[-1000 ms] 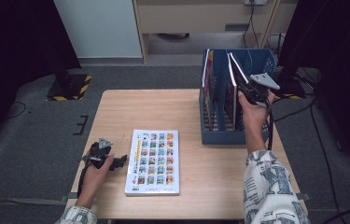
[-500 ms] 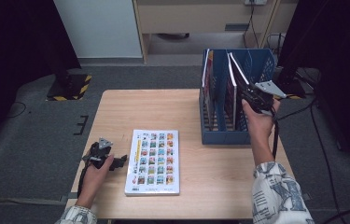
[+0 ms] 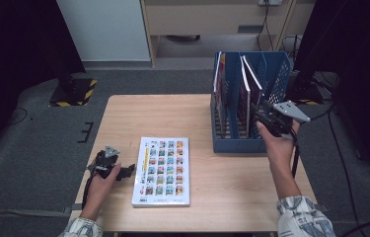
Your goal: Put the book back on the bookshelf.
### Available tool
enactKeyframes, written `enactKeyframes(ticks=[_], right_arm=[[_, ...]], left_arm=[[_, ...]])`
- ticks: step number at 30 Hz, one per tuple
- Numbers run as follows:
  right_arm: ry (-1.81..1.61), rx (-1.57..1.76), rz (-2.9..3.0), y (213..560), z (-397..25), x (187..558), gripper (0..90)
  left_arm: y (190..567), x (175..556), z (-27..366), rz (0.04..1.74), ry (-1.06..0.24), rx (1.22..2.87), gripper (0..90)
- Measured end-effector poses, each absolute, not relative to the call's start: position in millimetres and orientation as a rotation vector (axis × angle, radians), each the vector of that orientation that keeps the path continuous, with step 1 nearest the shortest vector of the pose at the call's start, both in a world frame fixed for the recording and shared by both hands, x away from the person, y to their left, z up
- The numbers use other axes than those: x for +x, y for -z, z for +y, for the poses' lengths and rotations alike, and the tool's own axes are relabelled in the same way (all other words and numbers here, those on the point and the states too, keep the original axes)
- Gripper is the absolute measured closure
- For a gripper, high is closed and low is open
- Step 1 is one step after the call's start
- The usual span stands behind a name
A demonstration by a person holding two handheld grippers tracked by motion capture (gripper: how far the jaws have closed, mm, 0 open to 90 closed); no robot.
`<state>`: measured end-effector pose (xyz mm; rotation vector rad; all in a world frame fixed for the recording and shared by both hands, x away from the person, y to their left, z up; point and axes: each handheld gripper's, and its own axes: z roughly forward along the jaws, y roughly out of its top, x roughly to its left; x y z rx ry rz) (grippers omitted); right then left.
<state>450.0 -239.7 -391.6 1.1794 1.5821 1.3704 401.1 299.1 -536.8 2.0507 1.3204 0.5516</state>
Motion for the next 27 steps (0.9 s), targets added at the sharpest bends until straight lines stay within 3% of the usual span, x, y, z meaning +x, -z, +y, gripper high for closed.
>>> enactKeyframes(ticks=[16, 27], right_arm=[[-1.468, 1.103, 1.713, 417.9, -208.3, 403.7, 27.9], [-1.448, 1.041, 1.869, 424.1, -161.6, 391.9, 28.6]], left_arm=[[533.3, 400.2, 297.9, 1.29, -0.529, 2.079, 3.5], [515.1, 393.1, 295.4, 1.264, -0.528, 1.984, 6.6]])
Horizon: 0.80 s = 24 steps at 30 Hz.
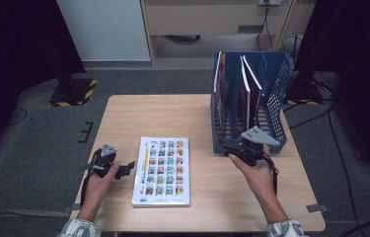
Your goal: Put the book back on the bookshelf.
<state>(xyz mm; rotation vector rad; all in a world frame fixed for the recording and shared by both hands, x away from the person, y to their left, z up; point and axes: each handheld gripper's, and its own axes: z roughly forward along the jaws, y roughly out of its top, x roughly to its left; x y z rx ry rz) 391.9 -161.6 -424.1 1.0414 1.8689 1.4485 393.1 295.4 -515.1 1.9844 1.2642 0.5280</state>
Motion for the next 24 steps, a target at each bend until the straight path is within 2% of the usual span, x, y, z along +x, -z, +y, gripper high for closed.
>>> enactKeyframes(ticks=[8, 11, 18, 19, 20, 24], right_arm=[[-1.398, 0.969, 1.984, 435.5, -123.3, 384.4, 27.7], [-1.387, 0.93, 2.031, 440.3, -113.5, 380.4, 32.2], [-1.365, 0.887, 2.097, 452.7, -95.8, 374.7, 38.6], [-1.365, 0.887, 2.097, 452.7, -95.8, 374.7, 38.6], [-1.364, 0.9, 2.112, 456.9, -91.0, 374.0, 33.0], [-1.364, 0.874, 2.156, 462.9, -78.6, 370.6, 30.4]], left_arm=[[509.4, 388.2, 284.9, 1.228, -0.499, 1.978, 8.4], [509.6, 386.4, 277.8, 1.197, -0.504, 2.015, 12.7], [510.1, 385.0, 268.8, 1.175, -0.495, 2.046, 13.6], [510.1, 385.0, 268.8, 1.175, -0.495, 2.046, 13.5], [508.3, 384.3, 267.2, 1.168, -0.502, 2.033, 13.5], [511.3, 384.6, 266.3, 1.172, -0.491, 2.048, 13.4]])
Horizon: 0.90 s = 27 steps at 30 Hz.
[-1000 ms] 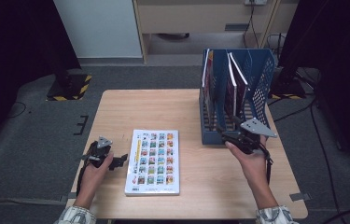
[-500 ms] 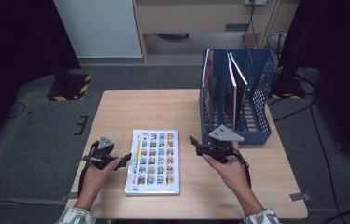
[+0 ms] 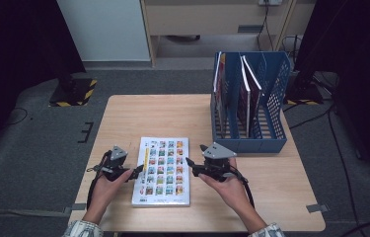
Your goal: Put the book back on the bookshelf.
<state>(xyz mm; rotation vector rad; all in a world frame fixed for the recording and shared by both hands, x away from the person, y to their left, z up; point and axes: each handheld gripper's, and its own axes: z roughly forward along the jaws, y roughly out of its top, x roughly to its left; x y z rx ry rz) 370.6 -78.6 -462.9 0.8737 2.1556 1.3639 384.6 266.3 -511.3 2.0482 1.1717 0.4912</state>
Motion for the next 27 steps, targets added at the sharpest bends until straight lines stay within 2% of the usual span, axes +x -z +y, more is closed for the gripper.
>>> enactKeyframes(ticks=[9, 12, 27], right_arm=[[-1.305, 0.848, 2.239, 478.6, -56.1, 366.3, 29.9], [-1.299, 0.853, 2.287, 486.7, -50.9, 368.9, 26.9], [-1.236, 0.934, 2.402, 511.8, -50.7, 382.5, 25.6]], left_arm=[[517.7, 387.1, 264.6, 1.182, -0.45, 2.065, 13.3], [519.6, 388.0, 265.1, 1.194, -0.44, 2.05, 12.5], [523.7, 388.2, 259.6, 1.177, -0.365, 2.047, 11.7]])
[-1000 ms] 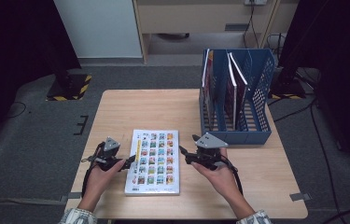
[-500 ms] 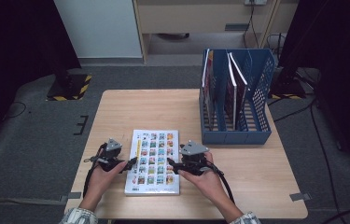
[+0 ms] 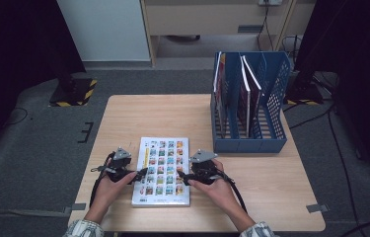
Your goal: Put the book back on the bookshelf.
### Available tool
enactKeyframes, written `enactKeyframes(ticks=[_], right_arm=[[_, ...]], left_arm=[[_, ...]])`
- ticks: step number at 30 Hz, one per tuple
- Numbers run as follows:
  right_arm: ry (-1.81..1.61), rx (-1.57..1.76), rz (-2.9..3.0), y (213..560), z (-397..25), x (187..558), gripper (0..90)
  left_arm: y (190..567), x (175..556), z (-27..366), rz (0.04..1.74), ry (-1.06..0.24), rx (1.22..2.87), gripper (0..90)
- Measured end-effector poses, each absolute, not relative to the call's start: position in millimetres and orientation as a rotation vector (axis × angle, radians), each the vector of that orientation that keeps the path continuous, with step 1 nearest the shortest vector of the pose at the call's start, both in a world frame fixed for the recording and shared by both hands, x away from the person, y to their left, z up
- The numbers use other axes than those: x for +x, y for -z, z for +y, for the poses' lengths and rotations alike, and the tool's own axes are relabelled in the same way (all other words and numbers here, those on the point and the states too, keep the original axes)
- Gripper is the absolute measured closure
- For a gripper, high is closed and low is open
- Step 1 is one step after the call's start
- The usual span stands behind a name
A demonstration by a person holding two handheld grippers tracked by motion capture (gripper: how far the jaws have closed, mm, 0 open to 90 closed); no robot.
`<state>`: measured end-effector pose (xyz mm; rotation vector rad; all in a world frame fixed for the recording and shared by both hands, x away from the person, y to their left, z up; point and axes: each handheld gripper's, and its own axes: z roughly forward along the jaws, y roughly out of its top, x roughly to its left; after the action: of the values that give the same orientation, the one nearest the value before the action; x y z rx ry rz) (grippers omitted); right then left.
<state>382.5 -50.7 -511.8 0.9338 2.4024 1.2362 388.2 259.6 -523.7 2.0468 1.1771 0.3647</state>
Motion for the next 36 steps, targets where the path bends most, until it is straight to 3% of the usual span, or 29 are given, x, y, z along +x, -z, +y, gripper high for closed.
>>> enactKeyframes(ticks=[36], right_arm=[[-1.324, 1.099, 2.5, 537.8, -46.7, 392.5, 15.9]], left_arm=[[528.8, 389.7, 247.6, 1.16, -0.245, 2.019, 12.7]])
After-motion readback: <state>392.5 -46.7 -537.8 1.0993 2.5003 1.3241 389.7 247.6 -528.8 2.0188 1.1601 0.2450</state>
